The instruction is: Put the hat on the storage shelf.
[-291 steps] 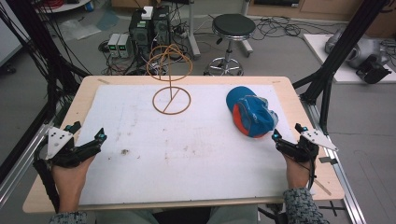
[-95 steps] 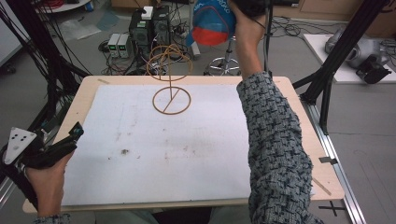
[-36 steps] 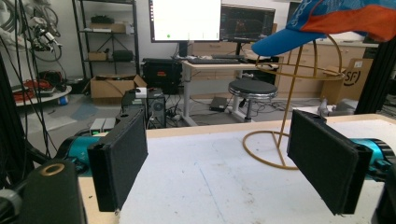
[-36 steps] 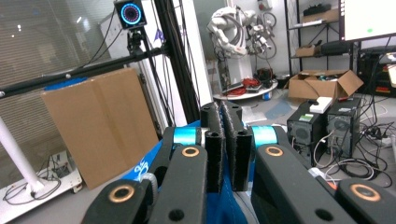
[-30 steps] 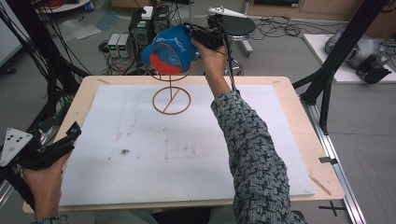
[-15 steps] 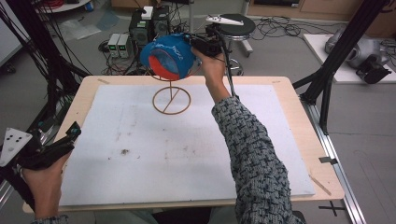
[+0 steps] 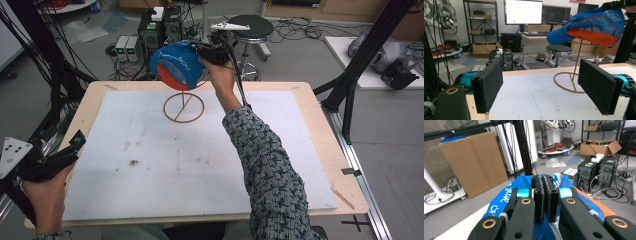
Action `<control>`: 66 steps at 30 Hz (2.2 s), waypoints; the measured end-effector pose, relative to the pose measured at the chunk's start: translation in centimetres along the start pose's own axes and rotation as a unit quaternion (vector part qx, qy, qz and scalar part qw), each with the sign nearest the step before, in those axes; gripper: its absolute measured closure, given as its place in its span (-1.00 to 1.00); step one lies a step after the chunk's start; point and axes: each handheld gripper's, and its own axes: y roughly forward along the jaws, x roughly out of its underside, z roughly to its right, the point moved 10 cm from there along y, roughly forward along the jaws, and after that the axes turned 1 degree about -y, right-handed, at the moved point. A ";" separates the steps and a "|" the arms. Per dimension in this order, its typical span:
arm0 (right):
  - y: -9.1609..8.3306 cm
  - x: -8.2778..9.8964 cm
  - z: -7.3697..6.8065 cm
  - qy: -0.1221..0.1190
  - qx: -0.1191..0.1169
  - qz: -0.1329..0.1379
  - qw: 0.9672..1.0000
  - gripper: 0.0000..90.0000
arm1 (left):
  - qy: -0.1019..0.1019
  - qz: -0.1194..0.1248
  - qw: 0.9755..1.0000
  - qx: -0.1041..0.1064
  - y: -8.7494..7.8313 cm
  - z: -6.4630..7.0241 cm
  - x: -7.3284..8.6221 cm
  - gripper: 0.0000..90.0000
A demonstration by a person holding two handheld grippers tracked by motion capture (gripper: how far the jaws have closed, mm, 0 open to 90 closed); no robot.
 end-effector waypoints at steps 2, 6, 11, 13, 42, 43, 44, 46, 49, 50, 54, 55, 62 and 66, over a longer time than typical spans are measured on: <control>0.1 0.3 0.1 0.004 0.002 -0.007 1.000 0.96 | 0.000 -0.001 1.000 0.001 0.0 0.1 0.1 -0.55; 0.1 0.9 0.1 0.015 0.000 -0.007 1.000 0.96 | 0.000 -0.001 1.000 0.002 0.1 0.1 0.1 -0.55; 0.2 1.6 0.5 0.029 0.003 -0.011 1.000 0.96 | 0.001 -0.003 1.000 0.003 0.2 0.2 0.2 -0.55; 0.2 1.9 0.6 0.032 0.003 -0.011 0.999 0.96 | 0.000 -0.002 1.000 0.003 0.2 0.2 0.2 -0.55; 0.7 3.5 1.7 0.049 -0.004 0.026 0.998 0.82 | 0.002 -0.008 1.000 0.005 0.4 0.3 0.5 -0.55; 0.7 3.5 1.7 0.049 -0.005 0.026 0.998 0.80 | 0.001 -0.008 1.000 0.005 0.4 0.3 0.5 -0.55; 0.7 3.5 1.7 0.050 -0.005 0.026 0.998 0.79 | 0.001 -0.008 1.000 0.006 0.4 0.4 0.5 -0.55; 0.7 3.5 1.7 0.050 -0.005 0.025 0.998 0.75 | 0.002 -0.010 1.000 0.006 0.4 0.4 0.6 -0.55; 0.6 3.4 1.7 0.052 -0.007 0.029 0.998 0.66 | 0.002 -0.010 1.000 0.006 0.4 0.3 0.6 -0.55; 0.6 3.4 1.8 0.052 -0.005 0.028 0.998 0.63 | 0.002 -0.010 1.000 0.006 0.4 0.3 0.6 -0.55; 0.4 3.4 2.0 0.053 -0.004 0.030 0.998 0.58 | 0.002 -0.009 1.000 0.006 0.4 0.4 0.6 -0.55; 0.4 3.4 2.0 0.052 -0.004 0.029 0.998 0.57 | 0.002 -0.010 1.000 0.006 0.4 0.4 0.6 -0.55; -0.2 3.1 2.2 0.051 0.002 0.036 0.998 0.39 | 0.002 -0.009 1.000 0.007 0.5 0.4 0.6 -0.55; -0.8 2.8 2.7 0.049 0.010 0.040 0.998 0.30 | 0.002 -0.010 1.000 0.007 0.5 0.5 0.6 -0.55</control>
